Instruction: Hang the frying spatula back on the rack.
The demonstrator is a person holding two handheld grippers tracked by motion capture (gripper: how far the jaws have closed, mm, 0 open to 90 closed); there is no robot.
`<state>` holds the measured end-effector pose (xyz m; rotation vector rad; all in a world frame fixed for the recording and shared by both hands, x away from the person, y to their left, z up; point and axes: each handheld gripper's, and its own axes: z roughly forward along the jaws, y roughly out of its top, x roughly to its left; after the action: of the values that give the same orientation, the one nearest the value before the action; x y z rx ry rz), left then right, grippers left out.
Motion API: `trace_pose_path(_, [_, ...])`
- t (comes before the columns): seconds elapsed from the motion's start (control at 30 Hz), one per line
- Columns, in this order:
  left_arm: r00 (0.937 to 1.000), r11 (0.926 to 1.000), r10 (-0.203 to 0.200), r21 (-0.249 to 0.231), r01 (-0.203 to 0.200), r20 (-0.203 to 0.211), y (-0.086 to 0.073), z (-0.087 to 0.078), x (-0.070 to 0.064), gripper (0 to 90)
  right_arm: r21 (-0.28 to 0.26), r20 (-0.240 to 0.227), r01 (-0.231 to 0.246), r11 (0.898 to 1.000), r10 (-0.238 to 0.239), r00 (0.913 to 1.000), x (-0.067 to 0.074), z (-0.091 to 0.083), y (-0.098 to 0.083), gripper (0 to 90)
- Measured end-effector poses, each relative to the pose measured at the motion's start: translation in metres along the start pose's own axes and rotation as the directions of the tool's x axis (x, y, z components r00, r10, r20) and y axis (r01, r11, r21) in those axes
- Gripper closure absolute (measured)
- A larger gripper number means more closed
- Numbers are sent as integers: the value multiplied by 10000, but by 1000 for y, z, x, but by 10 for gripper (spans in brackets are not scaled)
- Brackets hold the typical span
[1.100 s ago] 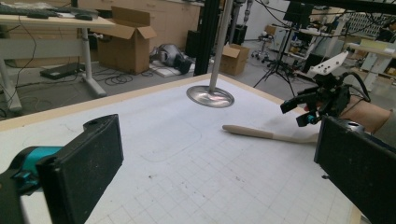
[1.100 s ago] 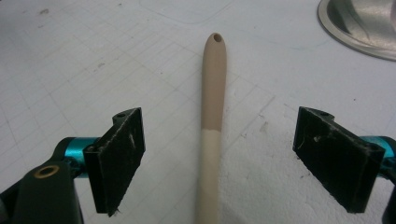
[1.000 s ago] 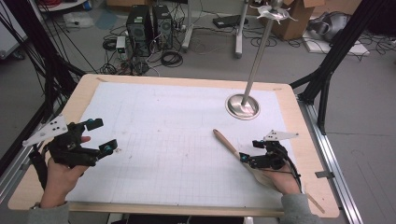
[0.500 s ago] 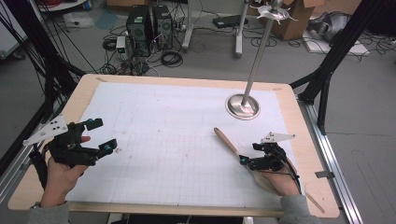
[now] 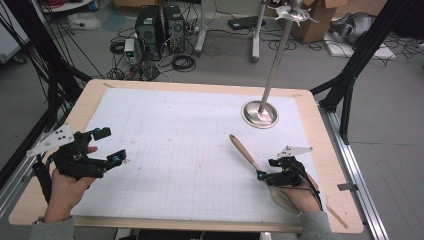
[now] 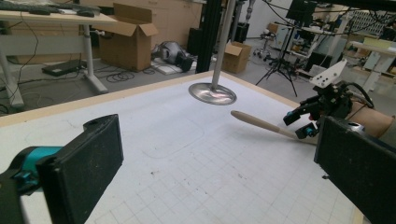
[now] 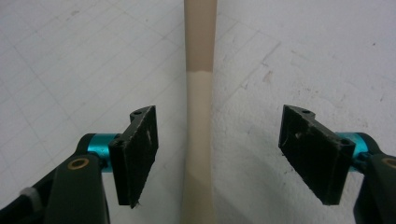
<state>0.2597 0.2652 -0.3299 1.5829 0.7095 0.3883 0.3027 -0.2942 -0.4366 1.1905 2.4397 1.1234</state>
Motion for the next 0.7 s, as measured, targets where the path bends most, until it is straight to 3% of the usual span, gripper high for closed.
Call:
trace_pose_path(0.2, [10000,10000,2,6,-2,5,0,1,0,17,330,79,91,9994,-94,9999,1,2,-4,346])
trace_pose_path(0.4, [10000,10000,-21,32,21,9,-1,2,0,17,247,259,163,9996,-169,9995,1,1,-7,412])
trace_pose_path(0.7, [10000,10000,-17,64,16,36,-1,3,-1,17,133,587,690,9975,-697,9958,9,-1,-12,496])
